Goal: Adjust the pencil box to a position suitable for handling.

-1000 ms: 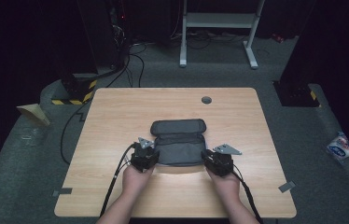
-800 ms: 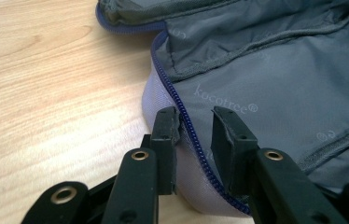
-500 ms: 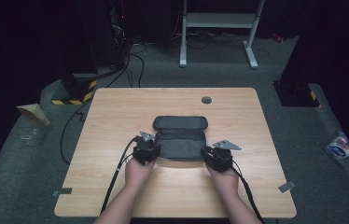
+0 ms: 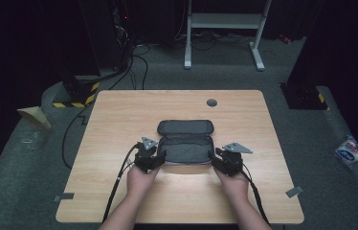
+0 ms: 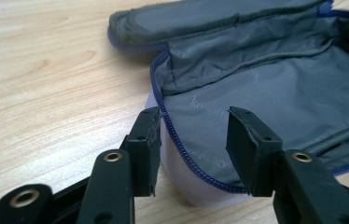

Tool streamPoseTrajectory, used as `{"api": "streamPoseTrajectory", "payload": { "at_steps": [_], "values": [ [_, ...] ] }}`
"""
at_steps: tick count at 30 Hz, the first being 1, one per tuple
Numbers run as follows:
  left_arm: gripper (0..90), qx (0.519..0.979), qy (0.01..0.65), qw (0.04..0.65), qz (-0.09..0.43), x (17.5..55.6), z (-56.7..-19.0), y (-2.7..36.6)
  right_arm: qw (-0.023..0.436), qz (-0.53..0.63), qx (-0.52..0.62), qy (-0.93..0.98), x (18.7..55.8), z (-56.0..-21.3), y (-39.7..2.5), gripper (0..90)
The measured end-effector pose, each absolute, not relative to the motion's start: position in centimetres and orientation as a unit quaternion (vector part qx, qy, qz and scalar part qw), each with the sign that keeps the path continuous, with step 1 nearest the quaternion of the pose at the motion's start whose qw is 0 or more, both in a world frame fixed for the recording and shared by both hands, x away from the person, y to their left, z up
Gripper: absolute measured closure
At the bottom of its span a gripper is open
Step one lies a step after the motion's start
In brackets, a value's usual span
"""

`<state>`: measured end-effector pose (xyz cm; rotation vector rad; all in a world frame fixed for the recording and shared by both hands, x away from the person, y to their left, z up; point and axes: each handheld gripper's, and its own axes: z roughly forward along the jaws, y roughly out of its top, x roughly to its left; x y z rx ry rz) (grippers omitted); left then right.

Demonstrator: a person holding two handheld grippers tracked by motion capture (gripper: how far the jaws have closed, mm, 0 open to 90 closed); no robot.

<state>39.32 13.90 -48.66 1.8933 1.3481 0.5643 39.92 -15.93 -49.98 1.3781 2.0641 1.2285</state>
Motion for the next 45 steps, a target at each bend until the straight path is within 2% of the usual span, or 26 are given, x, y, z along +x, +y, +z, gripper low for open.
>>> {"api": "streamPoseTrajectory", "payload": {
  "at_steps": [11,24,31,38,45],
  "values": [
    [53.7,0.728,0.519,0.390,0.219,38.2,-47.7,15.7,0.200,0.450,0.479,0.727,39.2,-48.7,-16.6,56.1],
    [53.2,0.728,0.525,0.371,0.236,35.3,-48.7,19.9,0.228,0.420,0.490,0.729,37.0,-50.2,-20.4,55.5],
    [53.5,0.723,0.545,0.363,0.220,33.5,-49.5,21.6,0.240,0.393,0.489,0.741,35.7,-50.9,-22.3,57.1],
    [49.4,0.705,0.566,0.379,0.199,32.0,-50.7,22.6,0.274,0.343,0.481,0.759,34.1,-51.9,-24.0,51.1],
    [46.4,0.706,0.583,0.353,0.193,32.2,-51.6,23.0,0.266,0.339,0.494,0.755,33.7,-52.1,-25.1,49.3]
  ]
}}
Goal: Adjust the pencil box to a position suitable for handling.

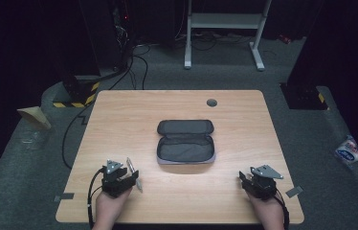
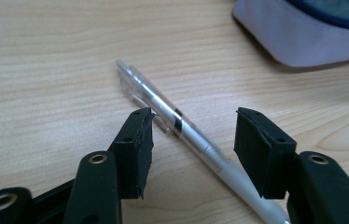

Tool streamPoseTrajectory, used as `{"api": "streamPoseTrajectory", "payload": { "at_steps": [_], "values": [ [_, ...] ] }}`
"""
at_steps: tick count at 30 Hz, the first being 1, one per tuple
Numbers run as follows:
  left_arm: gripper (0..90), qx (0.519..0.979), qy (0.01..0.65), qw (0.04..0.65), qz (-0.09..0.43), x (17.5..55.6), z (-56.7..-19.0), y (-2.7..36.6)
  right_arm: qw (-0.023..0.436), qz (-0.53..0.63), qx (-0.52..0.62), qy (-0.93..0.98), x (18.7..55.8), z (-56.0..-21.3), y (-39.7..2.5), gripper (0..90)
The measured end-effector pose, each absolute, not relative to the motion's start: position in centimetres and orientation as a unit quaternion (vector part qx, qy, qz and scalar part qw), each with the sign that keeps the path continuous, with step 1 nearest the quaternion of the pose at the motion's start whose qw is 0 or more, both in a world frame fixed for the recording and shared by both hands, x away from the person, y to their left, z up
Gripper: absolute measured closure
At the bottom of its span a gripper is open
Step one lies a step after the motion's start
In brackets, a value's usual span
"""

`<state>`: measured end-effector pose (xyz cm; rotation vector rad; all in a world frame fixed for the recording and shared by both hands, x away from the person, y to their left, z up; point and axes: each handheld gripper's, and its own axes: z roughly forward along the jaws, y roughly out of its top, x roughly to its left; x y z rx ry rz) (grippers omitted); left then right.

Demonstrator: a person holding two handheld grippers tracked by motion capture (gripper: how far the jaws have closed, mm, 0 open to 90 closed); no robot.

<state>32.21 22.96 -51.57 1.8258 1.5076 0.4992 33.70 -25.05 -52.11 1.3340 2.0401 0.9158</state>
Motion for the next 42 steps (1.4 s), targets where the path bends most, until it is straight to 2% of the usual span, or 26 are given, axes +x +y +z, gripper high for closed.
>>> {"api": "streamPoseTrajectory", "payload": {
  "at_steps": [6,12,28,42],
  "values": [
    [44.6,0.716,0.578,0.338,0.199,32.6,-51.9,22.1,0.258,0.326,0.494,0.763,33.8,-52.2,-24.8,48.5],
    [47.9,0.722,0.573,0.326,0.213,32.5,-51.9,22.0,0.256,0.323,0.495,0.765,33.8,-52.2,-24.7,48.6],
    [48.2,0.720,0.575,0.320,0.220,32.2,-51.9,22.5,0.255,0.321,0.499,0.764,33.9,-52.2,-24.7,48.8],
    [65.1,0.753,0.532,0.327,0.210,33.0,-51.9,20.6,0.258,0.319,0.498,0.764,33.9,-52.3,-24.7,49.1]
  ]
}}
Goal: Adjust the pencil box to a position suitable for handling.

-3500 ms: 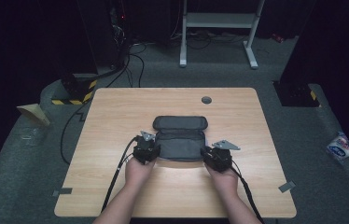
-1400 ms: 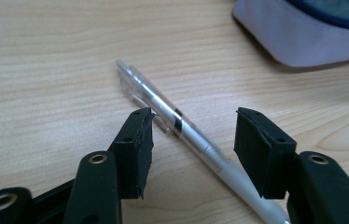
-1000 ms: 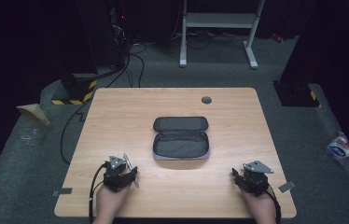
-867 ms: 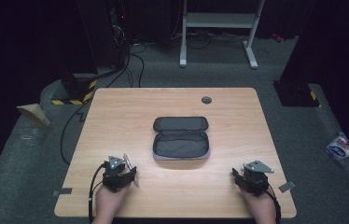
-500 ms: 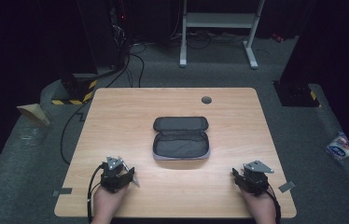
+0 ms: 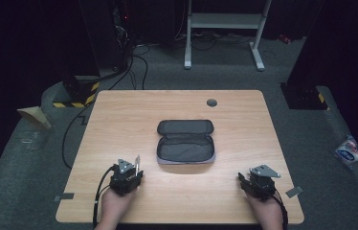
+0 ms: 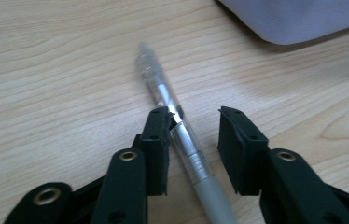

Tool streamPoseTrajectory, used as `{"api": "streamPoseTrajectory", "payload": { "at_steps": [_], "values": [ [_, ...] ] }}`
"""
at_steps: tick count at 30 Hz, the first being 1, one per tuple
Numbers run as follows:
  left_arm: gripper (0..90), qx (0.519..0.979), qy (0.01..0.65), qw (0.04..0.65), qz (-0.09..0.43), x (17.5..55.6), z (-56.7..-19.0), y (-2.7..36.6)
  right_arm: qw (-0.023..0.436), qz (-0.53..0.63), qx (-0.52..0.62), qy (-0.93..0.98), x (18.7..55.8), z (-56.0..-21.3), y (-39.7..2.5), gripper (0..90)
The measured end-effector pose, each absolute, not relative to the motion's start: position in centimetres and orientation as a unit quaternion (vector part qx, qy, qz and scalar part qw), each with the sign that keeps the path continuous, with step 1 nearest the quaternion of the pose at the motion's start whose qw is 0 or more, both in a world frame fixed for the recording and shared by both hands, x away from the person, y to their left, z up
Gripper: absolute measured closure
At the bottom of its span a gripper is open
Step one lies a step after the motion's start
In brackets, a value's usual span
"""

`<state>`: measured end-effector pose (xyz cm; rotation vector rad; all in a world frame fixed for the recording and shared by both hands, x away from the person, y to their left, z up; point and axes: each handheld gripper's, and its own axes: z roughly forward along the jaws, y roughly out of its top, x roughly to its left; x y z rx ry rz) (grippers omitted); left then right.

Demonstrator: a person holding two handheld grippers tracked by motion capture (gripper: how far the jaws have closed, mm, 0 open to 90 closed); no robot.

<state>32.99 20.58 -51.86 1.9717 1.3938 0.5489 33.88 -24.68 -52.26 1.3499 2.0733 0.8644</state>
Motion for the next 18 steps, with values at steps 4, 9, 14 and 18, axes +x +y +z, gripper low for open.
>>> {"api": "streamPoseTrajectory", "payload": {
  "at_steps": [4,9,14,18],
  "values": [
    [65.7,0.762,0.518,0.323,0.215,33.0,-51.7,20.5,0.258,0.318,0.498,0.764,33.9,-52.3,-24.6,49.1],
    [62.5,0.765,0.507,0.332,0.217,32.7,-51.4,21.5,0.258,0.319,0.498,0.764,33.9,-52.3,-24.7,49.0],
    [61.1,0.762,0.519,0.332,0.197,32.7,-51.8,22.3,0.256,0.319,0.498,0.765,33.9,-52.2,-24.7,48.8],
    [62.1,0.760,0.521,0.338,0.192,32.6,-51.9,22.3,0.252,0.320,0.501,0.763,33.9,-52.2,-24.7,48.6]
  ]
}}
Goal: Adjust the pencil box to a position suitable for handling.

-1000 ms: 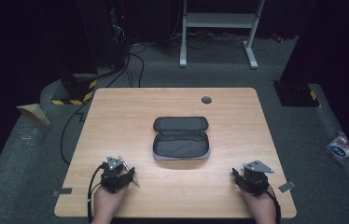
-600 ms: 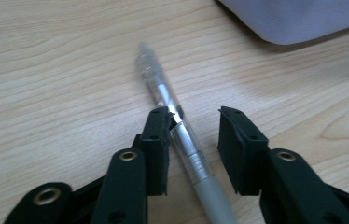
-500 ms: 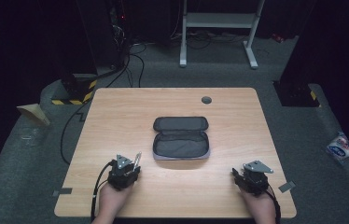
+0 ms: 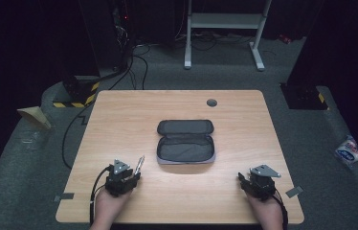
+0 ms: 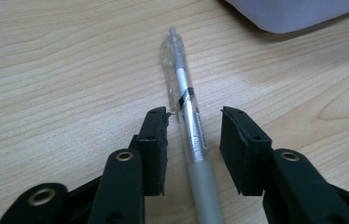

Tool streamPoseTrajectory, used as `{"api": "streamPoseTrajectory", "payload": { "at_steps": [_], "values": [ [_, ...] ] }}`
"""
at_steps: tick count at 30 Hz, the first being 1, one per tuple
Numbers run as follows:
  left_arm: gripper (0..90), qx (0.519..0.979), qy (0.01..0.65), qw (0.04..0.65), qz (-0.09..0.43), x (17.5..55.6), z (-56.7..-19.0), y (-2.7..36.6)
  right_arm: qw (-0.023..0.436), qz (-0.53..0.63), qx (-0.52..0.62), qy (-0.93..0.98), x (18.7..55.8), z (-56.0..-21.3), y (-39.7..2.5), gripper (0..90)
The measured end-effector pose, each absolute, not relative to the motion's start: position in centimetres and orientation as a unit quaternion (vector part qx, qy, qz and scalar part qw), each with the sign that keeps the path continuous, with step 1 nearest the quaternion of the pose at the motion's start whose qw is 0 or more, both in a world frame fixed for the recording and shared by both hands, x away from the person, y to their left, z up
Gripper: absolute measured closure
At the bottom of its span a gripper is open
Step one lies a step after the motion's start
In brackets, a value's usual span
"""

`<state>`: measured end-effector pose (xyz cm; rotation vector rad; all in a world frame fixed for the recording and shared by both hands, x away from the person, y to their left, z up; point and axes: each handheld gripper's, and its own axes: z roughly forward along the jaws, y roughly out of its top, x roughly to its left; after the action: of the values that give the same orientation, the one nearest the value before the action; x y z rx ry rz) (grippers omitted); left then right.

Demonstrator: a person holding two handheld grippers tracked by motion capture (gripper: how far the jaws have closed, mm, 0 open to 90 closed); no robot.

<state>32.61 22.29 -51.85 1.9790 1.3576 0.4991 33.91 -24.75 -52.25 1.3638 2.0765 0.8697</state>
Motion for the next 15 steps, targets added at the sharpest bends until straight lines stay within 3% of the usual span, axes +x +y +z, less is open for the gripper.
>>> {"api": "streamPoseTrajectory", "payload": {
  "at_steps": [8,15],
  "values": [
    [75.5,0.763,0.516,0.340,0.190,32.63,-51.88,22.16,0.252,0.320,0.501,0.764,33.94,-52.25,-24.77,48.5],
    [78.8,0.769,0.506,0.341,0.192,32.57,-51.95,22.16,0.251,0.320,0.502,0.764,33.96,-52.26,-24.80,48.0]
  ]
}}
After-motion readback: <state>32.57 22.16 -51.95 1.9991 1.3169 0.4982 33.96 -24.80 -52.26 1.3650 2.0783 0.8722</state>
